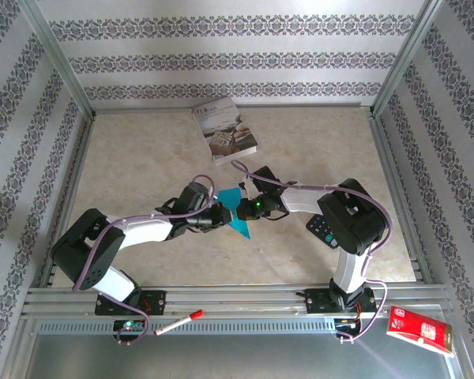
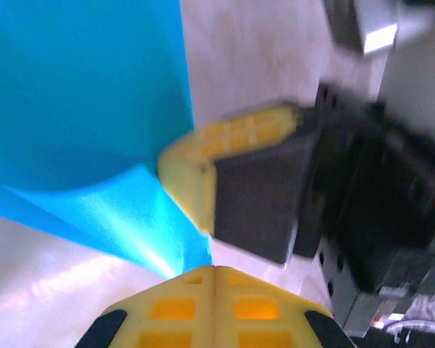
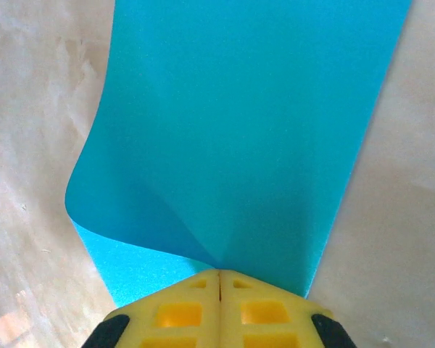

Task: Fold a paper plane with a square sheet of paper (pick it up from the middle)
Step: Third fold the triangle at the center of the table.

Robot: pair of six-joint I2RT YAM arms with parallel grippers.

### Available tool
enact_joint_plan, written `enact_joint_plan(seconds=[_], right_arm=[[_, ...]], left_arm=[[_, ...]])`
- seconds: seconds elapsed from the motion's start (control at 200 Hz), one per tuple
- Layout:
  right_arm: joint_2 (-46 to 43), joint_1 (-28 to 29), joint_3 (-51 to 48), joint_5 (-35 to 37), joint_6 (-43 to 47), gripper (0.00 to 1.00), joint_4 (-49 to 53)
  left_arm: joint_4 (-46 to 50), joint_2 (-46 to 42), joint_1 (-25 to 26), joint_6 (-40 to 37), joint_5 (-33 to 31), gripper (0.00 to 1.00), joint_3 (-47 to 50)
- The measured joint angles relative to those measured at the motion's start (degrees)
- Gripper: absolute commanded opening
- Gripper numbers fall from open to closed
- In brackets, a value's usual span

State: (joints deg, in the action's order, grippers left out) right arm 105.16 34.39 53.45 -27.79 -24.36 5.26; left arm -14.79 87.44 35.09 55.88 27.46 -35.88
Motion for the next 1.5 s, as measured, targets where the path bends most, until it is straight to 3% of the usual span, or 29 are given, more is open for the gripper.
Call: enact_joint_plan(seconds=[0.12, 0.485, 1.229, 1.499], right_arm=[[0.0, 0.0, -0.1, 0.0, -0.4, 0.01, -0.3], [0.0, 0.0, -0.1, 0.0, -1.0, 0.01, -0.4], [0.0, 0.0, -0.1, 0.0, -1.0, 0.01, -0.4], [0.0, 0.0, -0.1, 0.0, -1.0, 0.12, -0.3]], left_arm=[[1.9, 1.1, -2.5, -0.2, 0.7, 0.04, -1.8], [6.3, 9.1, -2.9, -2.8, 2.1, 0.04, -9.6], [9.2, 13.8, -4.0, -6.7, 2.4, 0.03, -10.1], [9.2, 13.9, -4.1, -7.9, 2.4, 0.0, -10.1]])
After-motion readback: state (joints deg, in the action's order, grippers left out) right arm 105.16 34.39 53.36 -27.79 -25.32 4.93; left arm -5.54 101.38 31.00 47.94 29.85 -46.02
